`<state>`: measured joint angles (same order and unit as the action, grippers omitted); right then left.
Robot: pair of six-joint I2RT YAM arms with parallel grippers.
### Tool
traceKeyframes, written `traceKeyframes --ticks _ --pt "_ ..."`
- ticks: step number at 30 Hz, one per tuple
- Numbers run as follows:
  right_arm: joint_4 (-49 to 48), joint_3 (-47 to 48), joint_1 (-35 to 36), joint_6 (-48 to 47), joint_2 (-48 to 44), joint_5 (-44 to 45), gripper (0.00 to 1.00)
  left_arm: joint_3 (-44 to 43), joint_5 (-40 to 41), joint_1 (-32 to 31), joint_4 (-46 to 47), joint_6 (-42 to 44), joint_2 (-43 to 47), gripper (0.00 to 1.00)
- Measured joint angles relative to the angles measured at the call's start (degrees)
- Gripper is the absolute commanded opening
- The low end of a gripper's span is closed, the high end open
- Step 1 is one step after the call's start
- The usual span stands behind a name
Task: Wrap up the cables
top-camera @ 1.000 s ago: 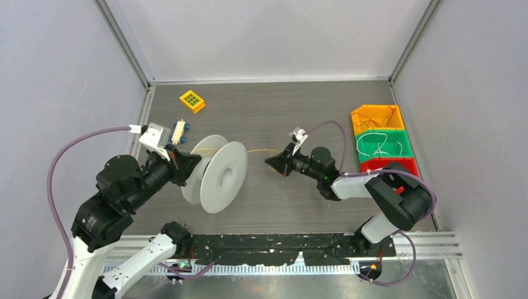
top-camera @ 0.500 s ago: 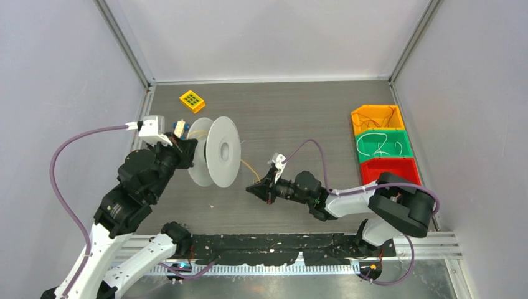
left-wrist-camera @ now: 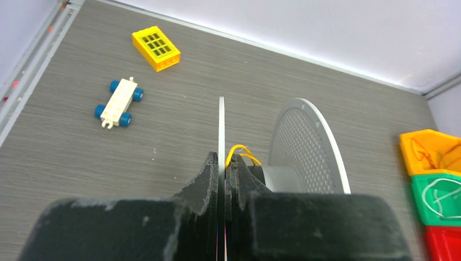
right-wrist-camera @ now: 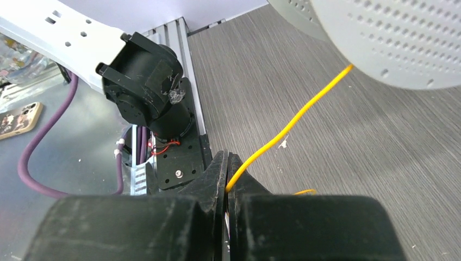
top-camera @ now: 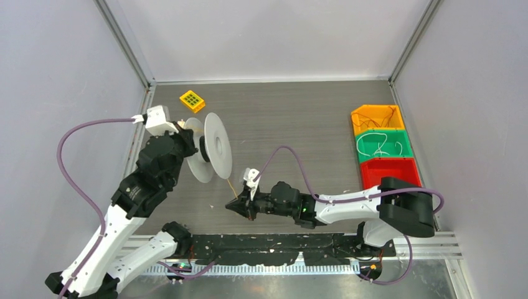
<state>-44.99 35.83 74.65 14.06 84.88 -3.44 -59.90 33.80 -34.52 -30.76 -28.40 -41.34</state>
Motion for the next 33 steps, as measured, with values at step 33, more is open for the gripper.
traceKeyframes --ticks 33 --pt "1.36 3.28 2.08 10.60 2.25 -12.17 0.21 5.44 8.55 0.28 0.17 -6.47 -1.99 0.00"
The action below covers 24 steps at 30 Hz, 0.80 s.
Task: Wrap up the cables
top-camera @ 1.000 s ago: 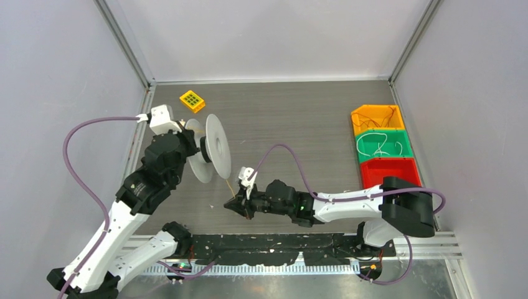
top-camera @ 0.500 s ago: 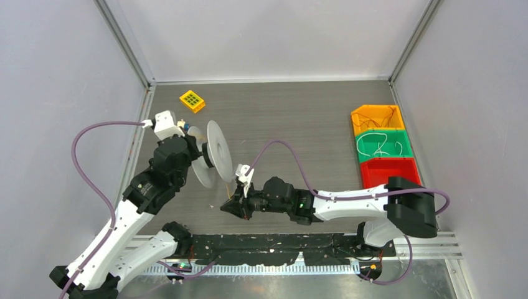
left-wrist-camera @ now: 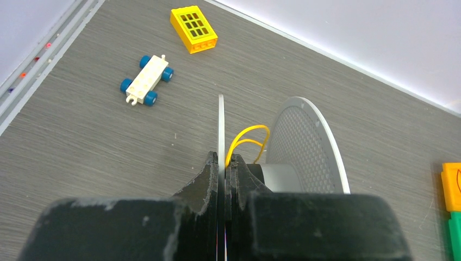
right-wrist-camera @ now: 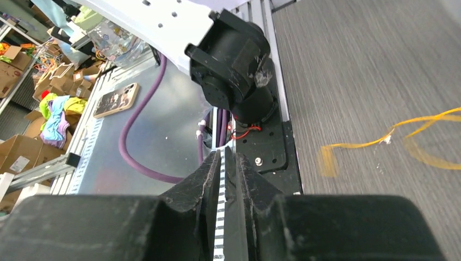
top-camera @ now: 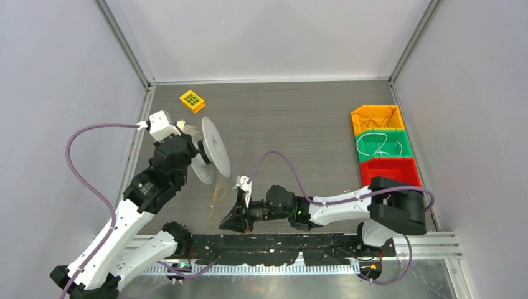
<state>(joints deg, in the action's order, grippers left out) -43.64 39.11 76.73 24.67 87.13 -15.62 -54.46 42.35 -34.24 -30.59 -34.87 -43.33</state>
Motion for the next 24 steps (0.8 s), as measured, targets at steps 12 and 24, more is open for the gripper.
traceKeyframes --ticks 12,24 --pt "-4.07 -3.58 0.42 -1.90 4.44 10.80 0.46 0.00 0.33 0.20 0.31 -1.27 -0.17 0.00" --pt "-15.91 -5.86 -2.27 -13.27 18.16 24.59 0.66 -2.10 0.33 0.20 0.07 -2.34 0.00 0.00"
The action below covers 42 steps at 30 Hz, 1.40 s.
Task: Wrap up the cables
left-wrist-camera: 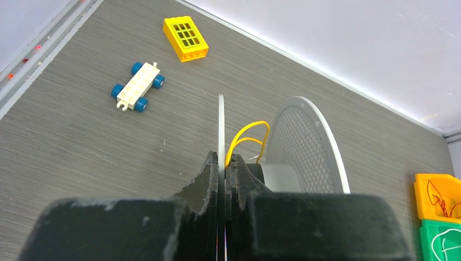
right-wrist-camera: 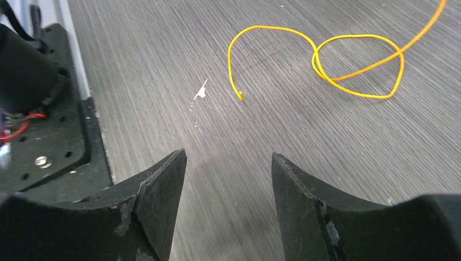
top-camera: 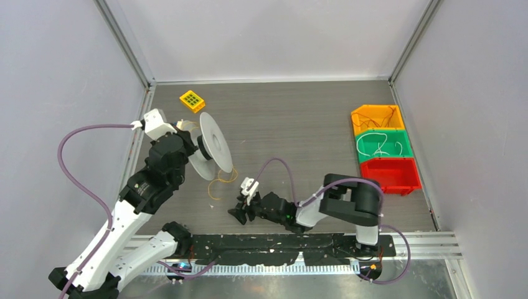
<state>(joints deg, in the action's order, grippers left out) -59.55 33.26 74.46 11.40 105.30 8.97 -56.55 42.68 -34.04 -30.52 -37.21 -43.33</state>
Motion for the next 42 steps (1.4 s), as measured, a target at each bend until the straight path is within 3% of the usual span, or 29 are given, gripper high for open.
traceKeyframes --ticks 9,15,17,18,19,21,27,33,37,39,42 --pt "-10.03 8.66 -0.17 -5.31 14.99 0.44 0.68 -0.22 0.39 0.00 -0.07 -0.28 0.00 0.00" --pt "-15.04 11.89 -1.92 -5.51 20.44 -0.79 0.62 -0.22 0.98 0.00 -0.02 -0.20 0.00 0.00" --pt "-15.89 13.35 -2.49 -5.55 21.88 -1.33 0.56 -0.22 1.20 0.00 0.02 -0.09 -0.02 0.00" --pt "-16.35 14.12 -2.64 -5.62 22.60 -1.73 0.45 -0.22 1.27 0.04 0.07 -0.07 -0.04 0.00" --pt "-16.68 14.64 -2.75 -5.68 23.10 -2.10 0.27 -0.22 1.29 0.07 0.13 -0.04 -0.09 0.00" --pt "-17.07 15.06 -3.06 -6.10 23.63 -2.97 0.09 -0.22 1.31 0.17 0.26 0.00 -0.31 0.00" --pt "-24.02 8.24 -3.13 -4.66 23.02 -6.78 0.05 -0.22 1.31 0.96 0.61 0.35 -1.31 0.00" --pt "-24.35 -12.07 -0.55 -1.99 3.65 -6.88 0.05 -0.35 3.19 3.43 2.86 3.17 -3.52 0.00" --pt "-23.65 -19.52 1.81 -0.87 -12.37 -4.76 0.06 -0.92 4.96 5.79 4.26 6.03 -6.12 0.00" --pt "-19.41 -21.88 2.62 -0.83 -22.73 -3.48 0.05 -1.66 5.90 6.80 4.68 7.85 -7.50 0.00" --pt "-4.57 -20.02 4.20 -2.14 -40.11 -1.73 0.05 -2.71 6.71 7.76 5.73 9.92 -9.11 0.00"
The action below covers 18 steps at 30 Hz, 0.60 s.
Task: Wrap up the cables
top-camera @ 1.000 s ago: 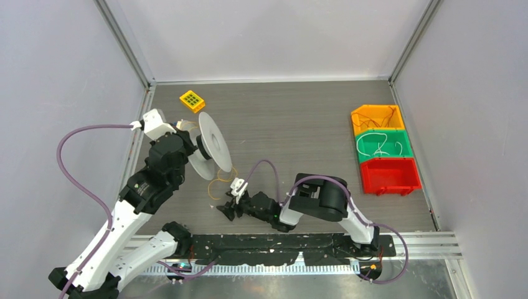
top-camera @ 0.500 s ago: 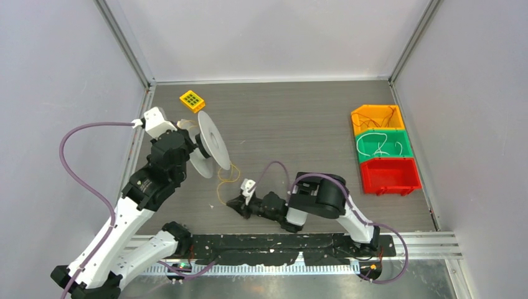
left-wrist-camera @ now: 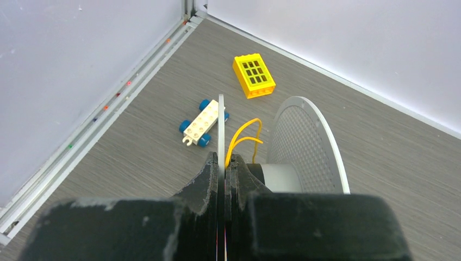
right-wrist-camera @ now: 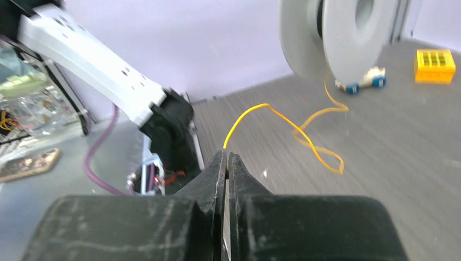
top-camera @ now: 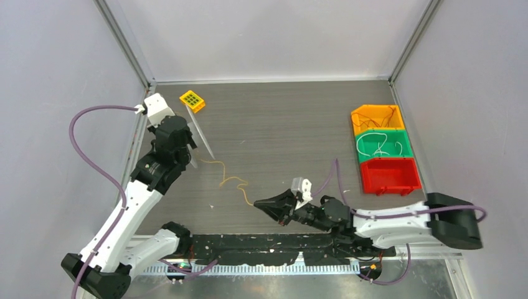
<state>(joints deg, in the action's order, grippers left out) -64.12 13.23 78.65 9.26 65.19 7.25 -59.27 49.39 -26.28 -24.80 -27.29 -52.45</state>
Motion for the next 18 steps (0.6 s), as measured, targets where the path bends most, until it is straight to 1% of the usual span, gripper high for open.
traceKeyframes --ticks 4,8,11,13,18 --pt "19.43 9.25 2.10 -3.17 -14.32 0.42 0.05 -0.61 -0.50 0.55 0.76 1.31 -1.38 0.00" --pt "32.68 19.71 2.56 -6.45 -20.59 2.14 0.06 -0.33 -3.89 0.55 0.68 2.32 -2.05 0.00" --pt "39.15 28.11 2.54 -9.38 -20.76 3.28 0.05 1.77 -7.82 0.55 1.86 4.09 -1.90 0.00" --pt "42.38 34.42 2.49 -11.26 -19.15 3.78 0.05 4.02 -10.97 0.52 2.36 5.70 -1.79 0.00" --pt "48.61 50.75 0.46 -14.95 -10.73 3.89 0.05 9.79 -20.59 0.04 2.29 11.37 -0.74 0.00"
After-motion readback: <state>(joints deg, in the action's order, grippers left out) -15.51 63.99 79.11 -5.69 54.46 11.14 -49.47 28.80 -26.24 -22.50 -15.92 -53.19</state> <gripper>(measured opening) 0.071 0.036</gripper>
